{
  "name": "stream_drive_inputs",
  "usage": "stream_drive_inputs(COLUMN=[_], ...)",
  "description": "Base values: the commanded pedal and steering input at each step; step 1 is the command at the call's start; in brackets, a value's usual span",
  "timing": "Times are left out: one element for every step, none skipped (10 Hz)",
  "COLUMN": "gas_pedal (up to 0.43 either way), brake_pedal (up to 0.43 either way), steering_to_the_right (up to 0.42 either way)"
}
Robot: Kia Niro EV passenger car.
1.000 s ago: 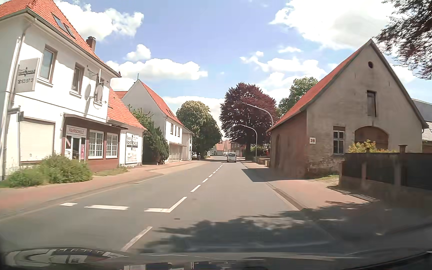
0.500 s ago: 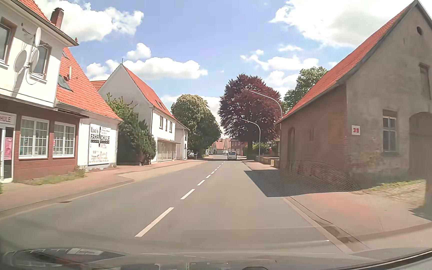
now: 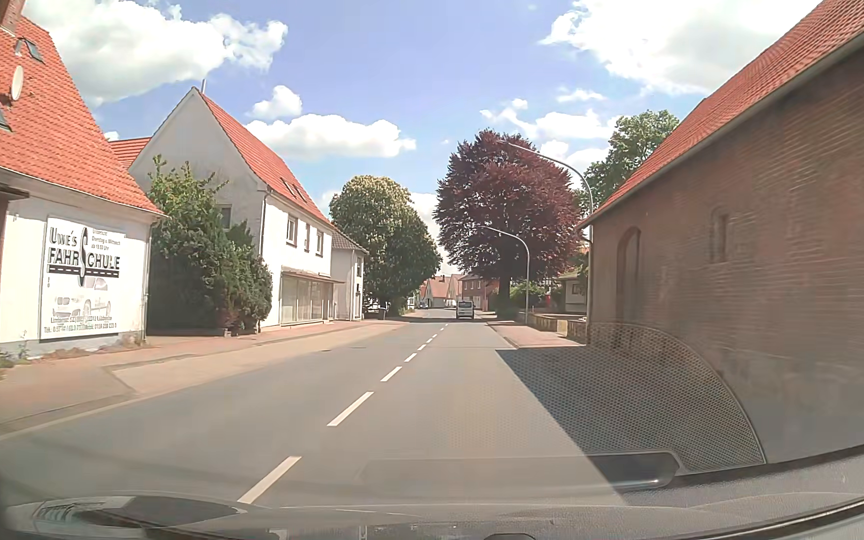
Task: Follow the waypoints while adhering to traffic rules and regulations
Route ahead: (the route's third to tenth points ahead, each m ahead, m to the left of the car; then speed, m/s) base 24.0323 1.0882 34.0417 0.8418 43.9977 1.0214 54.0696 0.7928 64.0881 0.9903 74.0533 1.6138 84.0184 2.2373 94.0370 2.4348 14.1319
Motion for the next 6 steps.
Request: stream_drive_inputs(gas_pedal=[0.15, 0.15, 0.15, 0.15, 0.15, 0.15], brake_pedal=[0.0, 0.0, 0.0, 0.0, 0.0, 0.0], steering_to_the_right=[-0.001, -0.001, -0.001, -0.001, -0.001, -0.001])
